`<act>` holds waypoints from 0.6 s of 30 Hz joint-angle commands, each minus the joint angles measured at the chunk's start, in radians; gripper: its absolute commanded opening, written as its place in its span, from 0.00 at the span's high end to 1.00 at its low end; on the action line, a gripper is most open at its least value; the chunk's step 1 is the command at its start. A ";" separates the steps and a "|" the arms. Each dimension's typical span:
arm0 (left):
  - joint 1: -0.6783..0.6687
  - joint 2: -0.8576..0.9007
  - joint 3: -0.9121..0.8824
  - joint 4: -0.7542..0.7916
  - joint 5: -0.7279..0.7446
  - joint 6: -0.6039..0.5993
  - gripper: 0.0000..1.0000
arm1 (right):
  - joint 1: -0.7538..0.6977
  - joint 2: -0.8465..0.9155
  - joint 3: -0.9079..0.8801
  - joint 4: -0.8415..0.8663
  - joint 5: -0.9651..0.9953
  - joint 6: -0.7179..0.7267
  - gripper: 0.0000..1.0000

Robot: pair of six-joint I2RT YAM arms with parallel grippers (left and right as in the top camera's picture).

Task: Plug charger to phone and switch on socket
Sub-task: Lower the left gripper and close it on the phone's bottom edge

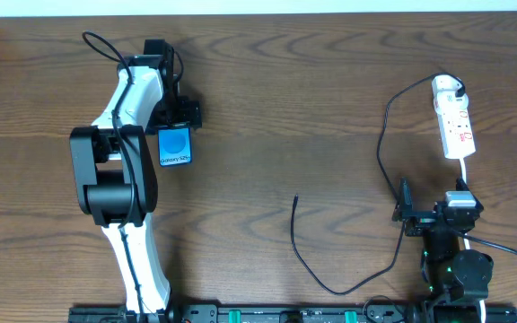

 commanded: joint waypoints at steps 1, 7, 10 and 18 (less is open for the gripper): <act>0.024 0.012 -0.005 -0.005 -0.010 -0.023 0.02 | 0.006 -0.006 -0.002 -0.005 -0.005 -0.011 0.01; 0.041 0.012 -0.005 -0.006 0.009 -0.022 0.02 | 0.006 -0.006 -0.002 -0.005 -0.005 -0.011 0.01; 0.040 0.012 -0.005 -0.006 0.022 -0.022 0.02 | 0.006 -0.006 -0.002 -0.005 -0.005 -0.011 0.01; 0.037 0.012 -0.005 -0.006 0.047 -0.019 0.02 | 0.006 -0.006 -0.002 -0.005 -0.005 -0.012 0.01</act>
